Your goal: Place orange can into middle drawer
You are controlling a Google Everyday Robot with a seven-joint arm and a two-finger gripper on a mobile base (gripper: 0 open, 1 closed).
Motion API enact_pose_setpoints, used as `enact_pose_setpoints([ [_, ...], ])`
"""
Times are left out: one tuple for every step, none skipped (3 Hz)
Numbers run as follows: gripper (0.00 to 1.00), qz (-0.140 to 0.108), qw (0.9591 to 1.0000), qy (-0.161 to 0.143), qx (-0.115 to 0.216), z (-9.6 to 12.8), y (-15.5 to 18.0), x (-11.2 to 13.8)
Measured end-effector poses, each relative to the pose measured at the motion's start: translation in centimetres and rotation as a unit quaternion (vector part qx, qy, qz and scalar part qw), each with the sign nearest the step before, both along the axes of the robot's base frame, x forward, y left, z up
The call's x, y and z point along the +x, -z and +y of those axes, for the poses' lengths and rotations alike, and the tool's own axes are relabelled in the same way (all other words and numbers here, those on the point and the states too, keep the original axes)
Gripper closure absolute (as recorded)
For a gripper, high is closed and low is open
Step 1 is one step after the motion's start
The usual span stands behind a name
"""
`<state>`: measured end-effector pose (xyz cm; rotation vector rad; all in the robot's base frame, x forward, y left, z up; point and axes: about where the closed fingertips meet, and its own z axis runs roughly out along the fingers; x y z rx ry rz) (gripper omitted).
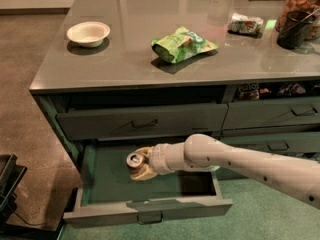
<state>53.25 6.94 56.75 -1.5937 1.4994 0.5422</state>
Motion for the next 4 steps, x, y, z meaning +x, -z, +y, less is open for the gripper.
enact_pose_setpoints([
  [1.0, 0.012, 0.9999, -0.003, 0.01, -0.6, 3.3, 0.5],
  [1.0, 0.013, 0.9994, -0.002, 0.031, -0.7, 6.4, 1.8],
  [1.0, 0.018, 0.9986, 0.002, 0.05, -0.5, 9.4, 3.1],
  [1.0, 0.026, 0.9978, 0.007, 0.06, -0.3, 11.8, 4.0],
])
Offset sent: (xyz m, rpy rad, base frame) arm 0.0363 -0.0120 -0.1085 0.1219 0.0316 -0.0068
